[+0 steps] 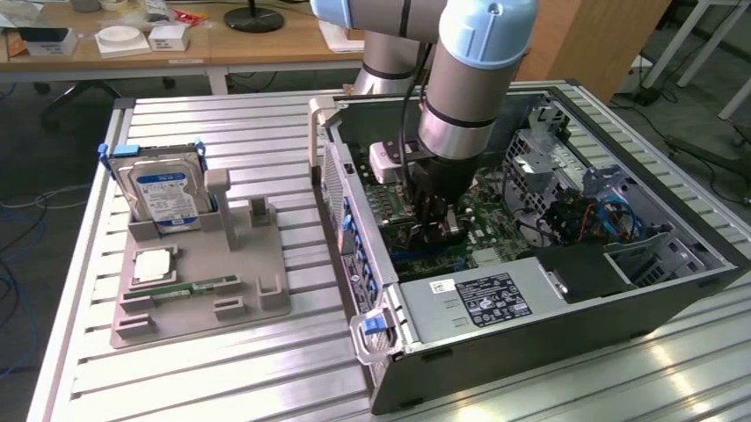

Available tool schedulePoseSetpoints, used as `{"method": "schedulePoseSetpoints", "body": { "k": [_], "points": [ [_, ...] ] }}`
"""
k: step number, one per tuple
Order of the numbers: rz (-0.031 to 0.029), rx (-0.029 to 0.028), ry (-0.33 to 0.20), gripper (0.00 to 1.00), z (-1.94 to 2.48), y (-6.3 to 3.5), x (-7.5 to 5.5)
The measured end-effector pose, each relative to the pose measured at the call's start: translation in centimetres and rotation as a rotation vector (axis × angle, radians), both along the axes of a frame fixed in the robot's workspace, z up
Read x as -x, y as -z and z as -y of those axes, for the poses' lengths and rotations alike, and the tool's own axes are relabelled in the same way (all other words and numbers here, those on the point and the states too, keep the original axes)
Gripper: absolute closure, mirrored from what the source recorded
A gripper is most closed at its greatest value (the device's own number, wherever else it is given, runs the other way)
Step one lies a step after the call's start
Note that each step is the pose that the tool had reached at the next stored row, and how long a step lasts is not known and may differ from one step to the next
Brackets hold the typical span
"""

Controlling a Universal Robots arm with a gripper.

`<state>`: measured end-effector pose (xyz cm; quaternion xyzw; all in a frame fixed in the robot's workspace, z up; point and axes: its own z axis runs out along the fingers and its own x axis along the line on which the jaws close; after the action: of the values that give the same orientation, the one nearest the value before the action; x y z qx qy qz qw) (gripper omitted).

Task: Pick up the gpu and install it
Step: 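Insert the gpu into the slot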

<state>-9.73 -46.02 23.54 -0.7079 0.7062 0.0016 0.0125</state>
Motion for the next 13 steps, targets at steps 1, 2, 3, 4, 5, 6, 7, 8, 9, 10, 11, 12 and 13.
{"method": "schedulePoseSetpoints", "body": {
  "k": [1,2,3,4,5,6,7,8,9,10,11,12,13],
  "points": [
    [0.0001,-0.0001,0.000,0.73,0.00,0.00,0.00],
    [0.0000,-0.0001,0.000,0.73,0.00,0.00,0.00],
    [0.0000,-0.0001,0.000,0.73,0.00,0.00,0.00],
    [0.0001,-0.0002,0.000,0.73,0.00,0.01,0.00],
    [0.0001,-0.0002,0.000,0.73,0.00,0.01,0.00],
    [0.0000,-0.0002,0.000,0.73,0.00,0.00,0.00],
    [0.0001,-0.0001,0.000,0.73,0.00,0.00,-0.01],
    [0.0000,-0.0002,0.000,0.73,0.00,0.01,-0.03],
    [0.0000,-0.0003,0.000,0.73,0.00,0.01,-0.07],
    [0.0000,-0.0003,0.000,0.73,0.00,0.01,-0.07],
    [0.0001,-0.0003,0.000,0.73,0.00,0.01,-0.07],
    [0.0001,-0.0001,0.000,0.73,0.00,0.00,-0.08],
    [0.0000,-0.0002,0.000,0.73,0.00,0.01,-0.10]
  ]
}}
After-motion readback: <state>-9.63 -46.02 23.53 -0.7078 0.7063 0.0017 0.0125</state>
